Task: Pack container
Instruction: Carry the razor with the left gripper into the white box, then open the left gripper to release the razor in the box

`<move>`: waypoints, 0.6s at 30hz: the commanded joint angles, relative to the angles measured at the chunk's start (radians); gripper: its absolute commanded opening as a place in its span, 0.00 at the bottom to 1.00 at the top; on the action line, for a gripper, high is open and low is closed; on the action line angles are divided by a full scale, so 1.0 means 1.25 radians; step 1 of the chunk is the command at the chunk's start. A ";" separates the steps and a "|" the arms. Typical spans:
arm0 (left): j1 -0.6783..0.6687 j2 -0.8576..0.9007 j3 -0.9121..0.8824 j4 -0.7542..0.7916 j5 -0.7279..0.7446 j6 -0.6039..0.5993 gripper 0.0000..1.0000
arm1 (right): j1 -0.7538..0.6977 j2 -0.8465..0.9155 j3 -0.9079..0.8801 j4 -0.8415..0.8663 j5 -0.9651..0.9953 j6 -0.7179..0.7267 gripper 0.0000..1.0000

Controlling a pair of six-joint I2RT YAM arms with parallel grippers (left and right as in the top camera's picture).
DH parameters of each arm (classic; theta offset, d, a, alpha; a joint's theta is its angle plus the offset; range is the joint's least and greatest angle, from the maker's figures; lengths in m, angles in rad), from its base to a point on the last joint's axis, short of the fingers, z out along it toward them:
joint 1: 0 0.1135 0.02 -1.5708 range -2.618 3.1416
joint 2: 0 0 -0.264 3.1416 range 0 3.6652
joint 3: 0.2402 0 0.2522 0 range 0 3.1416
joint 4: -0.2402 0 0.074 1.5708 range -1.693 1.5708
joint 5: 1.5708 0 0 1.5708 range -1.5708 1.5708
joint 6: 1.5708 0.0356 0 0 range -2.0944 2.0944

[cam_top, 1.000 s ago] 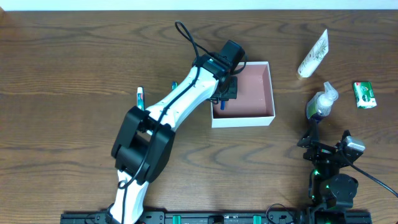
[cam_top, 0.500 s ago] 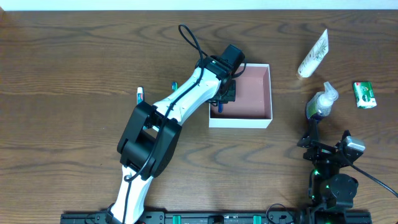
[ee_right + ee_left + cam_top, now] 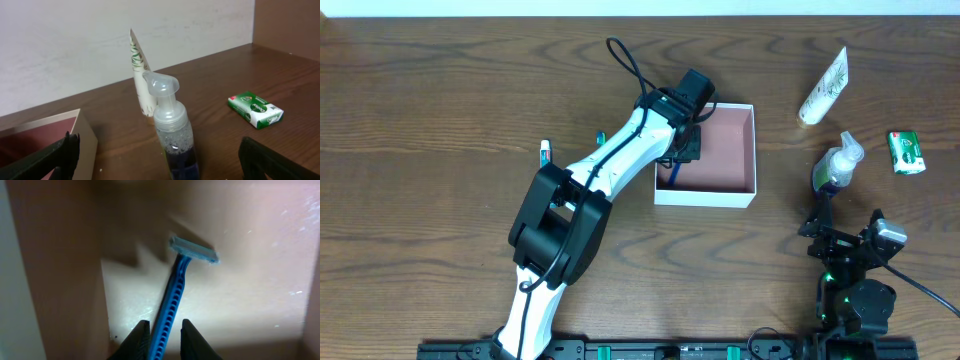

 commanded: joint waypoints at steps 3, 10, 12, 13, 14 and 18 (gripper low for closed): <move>0.003 -0.004 0.093 -0.017 -0.002 0.053 0.23 | 0.013 -0.005 -0.002 -0.003 0.006 -0.013 0.99; 0.008 -0.045 0.222 -0.047 -0.005 0.112 0.40 | 0.013 -0.005 -0.002 -0.003 0.006 -0.013 0.99; 0.021 -0.069 0.235 -0.059 -0.013 0.115 0.52 | 0.013 -0.005 -0.002 -0.003 0.005 -0.013 0.99; 0.031 -0.084 0.236 -0.071 -0.017 0.115 0.54 | 0.013 -0.005 -0.002 -0.003 0.005 -0.013 0.99; 0.042 -0.098 0.236 -0.089 -0.023 0.115 0.55 | 0.013 -0.005 -0.002 -0.003 0.005 -0.013 0.99; 0.114 -0.158 0.236 -0.217 -0.028 0.116 0.65 | 0.013 -0.005 -0.002 -0.003 0.005 -0.013 0.99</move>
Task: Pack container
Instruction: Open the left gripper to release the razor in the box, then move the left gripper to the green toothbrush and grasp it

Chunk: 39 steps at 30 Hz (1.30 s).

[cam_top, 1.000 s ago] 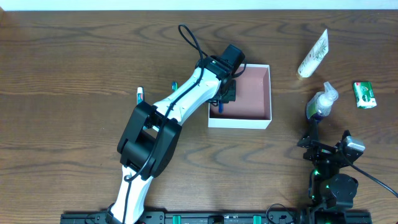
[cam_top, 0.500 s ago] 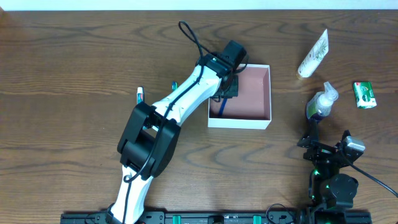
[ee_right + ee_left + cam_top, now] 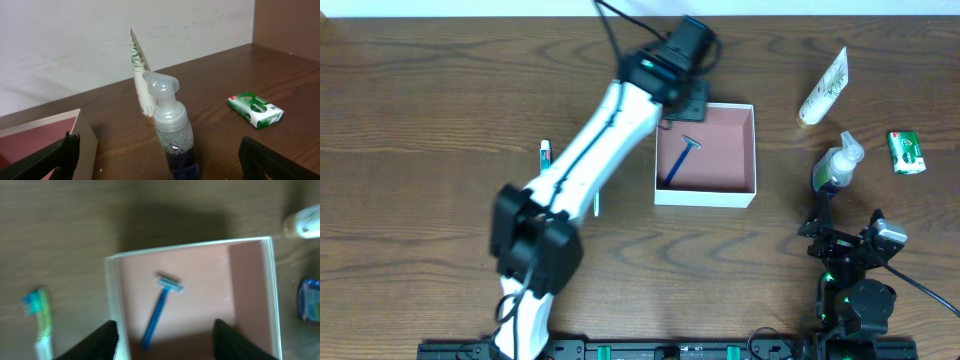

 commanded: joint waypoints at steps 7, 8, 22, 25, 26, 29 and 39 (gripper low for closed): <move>0.177 -0.075 -0.017 -0.244 -0.023 0.097 0.67 | 0.013 -0.005 -0.002 -0.004 0.005 -0.013 0.99; 0.186 -0.073 -0.037 -0.242 -0.023 0.104 0.67 | 0.013 -0.005 -0.002 -0.004 0.005 -0.013 0.99; 0.217 -0.031 -0.293 -0.149 -0.023 0.114 0.68 | 0.013 -0.005 -0.002 -0.004 0.006 -0.013 0.99; 0.217 -0.031 -0.337 -0.103 -0.023 0.119 0.68 | 0.013 -0.005 -0.002 -0.004 0.006 -0.013 0.99; 0.217 -0.031 -0.351 -0.087 -0.023 0.124 0.69 | 0.013 -0.005 -0.002 -0.004 0.005 -0.013 0.99; 0.217 -0.031 -0.391 -0.047 -0.016 0.142 0.68 | 0.013 -0.005 -0.002 -0.004 0.006 -0.013 0.99; 0.217 -0.030 -0.480 0.061 -0.010 0.153 0.68 | 0.013 -0.005 -0.002 -0.004 0.005 -0.013 0.99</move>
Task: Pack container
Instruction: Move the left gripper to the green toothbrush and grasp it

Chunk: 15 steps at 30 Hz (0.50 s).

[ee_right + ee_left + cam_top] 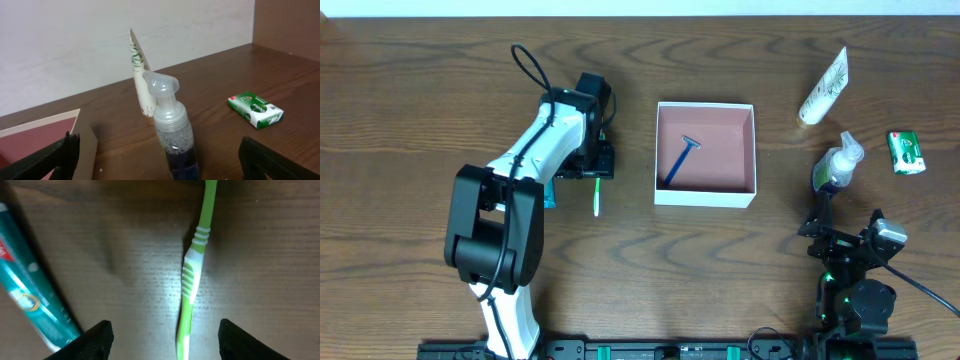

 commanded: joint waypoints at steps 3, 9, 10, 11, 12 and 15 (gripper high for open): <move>0.004 0.006 -0.023 0.038 0.014 0.025 0.68 | 0.013 -0.005 -0.002 -0.003 0.006 -0.013 0.99; 0.004 0.007 -0.023 0.059 0.013 0.025 0.68 | 0.013 -0.005 -0.002 -0.003 0.006 -0.013 0.99; 0.004 0.008 -0.024 0.062 0.013 0.025 0.68 | 0.013 -0.005 -0.002 -0.003 0.006 -0.013 0.99; 0.004 0.008 -0.024 0.063 0.013 0.025 0.68 | 0.013 -0.005 -0.002 -0.003 0.006 -0.013 0.99; 0.004 0.012 -0.024 0.063 0.013 0.031 0.68 | 0.013 -0.005 -0.002 -0.003 0.006 -0.013 0.99; 0.004 0.032 -0.024 0.062 0.012 0.037 0.68 | 0.013 -0.005 -0.002 -0.003 0.006 -0.013 0.99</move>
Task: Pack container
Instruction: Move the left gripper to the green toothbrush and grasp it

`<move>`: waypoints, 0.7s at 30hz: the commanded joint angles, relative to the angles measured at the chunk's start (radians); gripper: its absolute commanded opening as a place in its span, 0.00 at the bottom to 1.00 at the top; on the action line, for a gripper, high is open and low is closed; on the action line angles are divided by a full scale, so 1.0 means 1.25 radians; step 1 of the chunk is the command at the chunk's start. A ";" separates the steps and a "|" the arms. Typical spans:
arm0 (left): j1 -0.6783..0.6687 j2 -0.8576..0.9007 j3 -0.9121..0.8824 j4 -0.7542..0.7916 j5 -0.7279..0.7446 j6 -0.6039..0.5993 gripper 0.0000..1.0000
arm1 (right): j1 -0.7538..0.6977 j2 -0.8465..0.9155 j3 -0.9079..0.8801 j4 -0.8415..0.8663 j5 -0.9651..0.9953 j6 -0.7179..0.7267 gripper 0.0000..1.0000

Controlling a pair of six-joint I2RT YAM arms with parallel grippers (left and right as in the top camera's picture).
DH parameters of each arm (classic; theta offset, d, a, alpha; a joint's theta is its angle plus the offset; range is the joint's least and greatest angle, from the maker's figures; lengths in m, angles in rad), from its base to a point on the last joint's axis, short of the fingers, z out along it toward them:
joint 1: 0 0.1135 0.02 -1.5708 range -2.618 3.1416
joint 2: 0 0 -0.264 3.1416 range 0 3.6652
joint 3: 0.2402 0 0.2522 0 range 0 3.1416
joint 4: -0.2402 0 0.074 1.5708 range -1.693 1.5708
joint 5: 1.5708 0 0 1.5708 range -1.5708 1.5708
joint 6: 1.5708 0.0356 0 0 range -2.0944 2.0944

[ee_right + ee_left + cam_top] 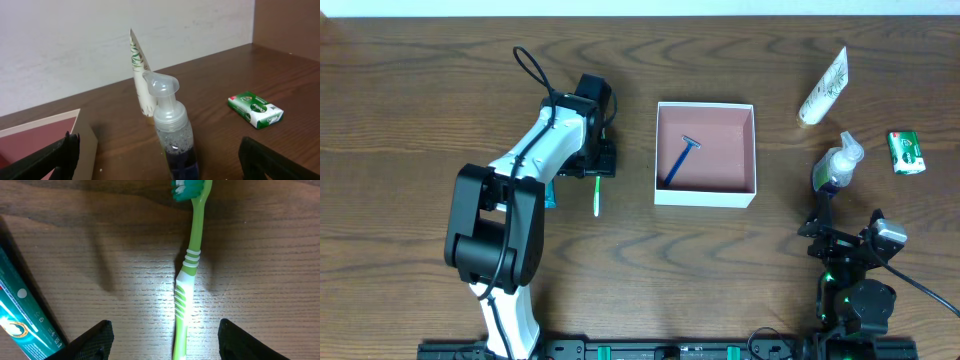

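Observation:
A white box with a pink floor [740,150] stands mid-table, and a blue razor [680,160] lies inside it. Left of the box my left gripper [597,168] hangs open over a green toothbrush [597,198]. In the left wrist view the toothbrush [186,280] lies lengthwise between the wide-apart fingers [95,340], its bristled head toward the top, untouched. A teal toothpaste tube [25,320] lies beside it. My right gripper [840,238] rests open at the front right, facing a pump bottle [172,130].
At the right stand the pump bottle [835,165], a white squeeze tube [823,88] and a green packet [907,152]. The toothpaste tube [549,192] lies under the left arm. The right wrist view shows the squeeze tube [140,75], the packet [255,110] and a box corner [85,132].
My left gripper has shifted slightly along the toothbrush, so the brush head now shows at the top of the wrist view. It stays open. The right arm has not moved.
My left gripper was down inside the box with its fingers close around the razor handle. Then it was open above the box's far edge, the razor lying on the floor. Later it stood open over the toothbrush left of the box, where it remains.

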 commanded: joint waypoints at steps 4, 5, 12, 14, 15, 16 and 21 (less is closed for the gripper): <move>0.004 0.054 -0.005 -0.003 0.012 0.019 0.68 | 0.013 -0.005 -0.002 -0.003 0.005 -0.013 0.99; 0.004 0.055 -0.005 -0.002 0.012 0.019 0.68 | 0.013 -0.005 -0.002 -0.003 0.005 -0.013 0.99; 0.004 0.061 -0.005 0.003 0.012 0.019 0.68 | 0.013 -0.005 -0.002 -0.003 0.006 -0.013 0.99; 0.004 0.061 -0.005 0.003 0.012 0.019 0.63 | 0.013 -0.005 -0.002 -0.003 0.006 -0.013 0.99; 0.004 0.061 -0.005 0.003 0.012 0.019 0.58 | 0.013 -0.005 -0.002 -0.003 0.006 -0.013 0.99; 0.004 0.061 -0.005 0.003 0.012 0.019 0.53 | 0.013 -0.005 -0.002 -0.003 0.006 -0.013 0.99; 0.004 0.061 -0.005 0.003 0.012 0.014 0.26 | 0.013 -0.005 -0.002 -0.003 0.006 -0.013 0.99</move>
